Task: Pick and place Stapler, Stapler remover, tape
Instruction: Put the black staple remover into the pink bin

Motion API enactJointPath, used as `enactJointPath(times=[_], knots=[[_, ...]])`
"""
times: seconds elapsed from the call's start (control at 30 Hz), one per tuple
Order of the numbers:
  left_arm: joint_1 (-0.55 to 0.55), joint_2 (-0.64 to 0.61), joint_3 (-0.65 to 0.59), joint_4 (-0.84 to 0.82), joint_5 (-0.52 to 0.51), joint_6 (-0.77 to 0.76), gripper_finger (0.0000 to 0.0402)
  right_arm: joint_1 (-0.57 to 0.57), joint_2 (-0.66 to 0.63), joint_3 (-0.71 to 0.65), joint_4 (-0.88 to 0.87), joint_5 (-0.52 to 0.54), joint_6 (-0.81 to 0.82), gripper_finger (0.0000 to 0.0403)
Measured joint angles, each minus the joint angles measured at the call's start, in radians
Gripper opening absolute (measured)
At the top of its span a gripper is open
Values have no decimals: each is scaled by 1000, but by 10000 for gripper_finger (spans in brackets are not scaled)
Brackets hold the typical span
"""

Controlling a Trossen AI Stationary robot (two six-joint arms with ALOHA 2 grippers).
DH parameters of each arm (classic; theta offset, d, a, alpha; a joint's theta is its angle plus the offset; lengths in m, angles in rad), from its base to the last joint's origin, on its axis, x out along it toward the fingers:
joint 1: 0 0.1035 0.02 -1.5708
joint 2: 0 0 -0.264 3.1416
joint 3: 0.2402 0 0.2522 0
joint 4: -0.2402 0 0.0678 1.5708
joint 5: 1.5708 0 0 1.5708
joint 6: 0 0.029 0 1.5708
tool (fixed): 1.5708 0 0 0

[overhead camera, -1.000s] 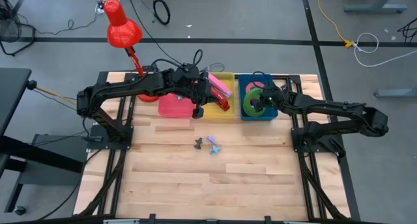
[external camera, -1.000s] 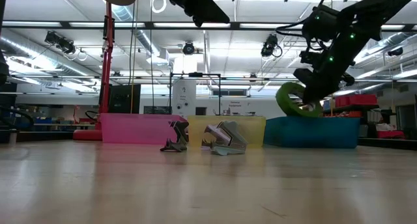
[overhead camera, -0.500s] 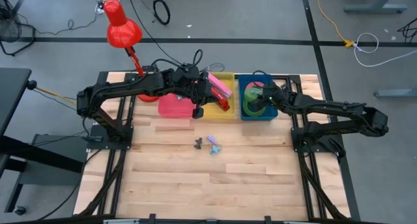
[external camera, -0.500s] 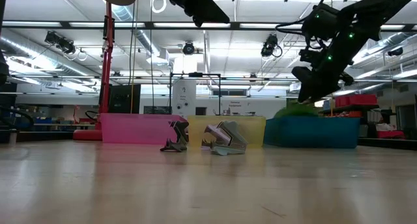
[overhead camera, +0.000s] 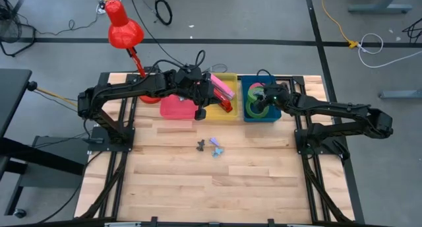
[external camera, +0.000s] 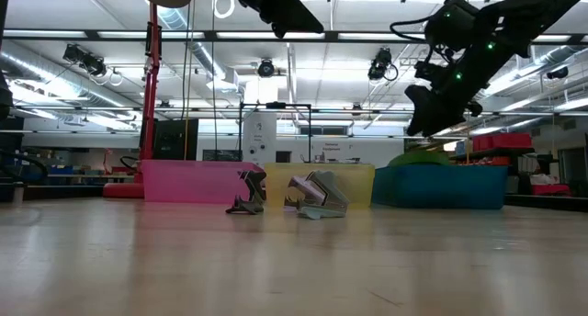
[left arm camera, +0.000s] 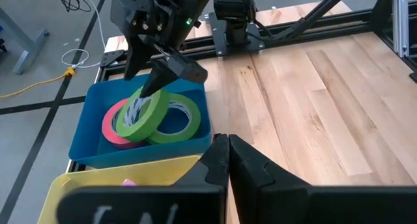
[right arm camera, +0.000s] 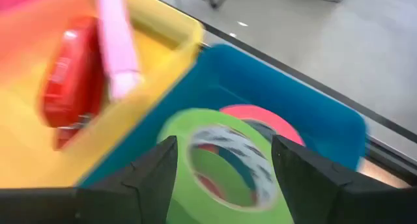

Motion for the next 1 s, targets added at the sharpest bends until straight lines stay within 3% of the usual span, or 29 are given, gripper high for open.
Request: enactJointPath(times=[0.27, 0.57, 1.0], knots=[[-7, 0, 0, -84, 0, 60, 14, 0, 0, 0, 102, -191, -90, 240], [-77, 0, 0, -135, -2, 82, 21, 9, 0, 0, 140, -252, -118, 240], [-175, 4, -105, -183, -88, 58, 141, 75, 0, 0, 140, -253, -146, 240]])
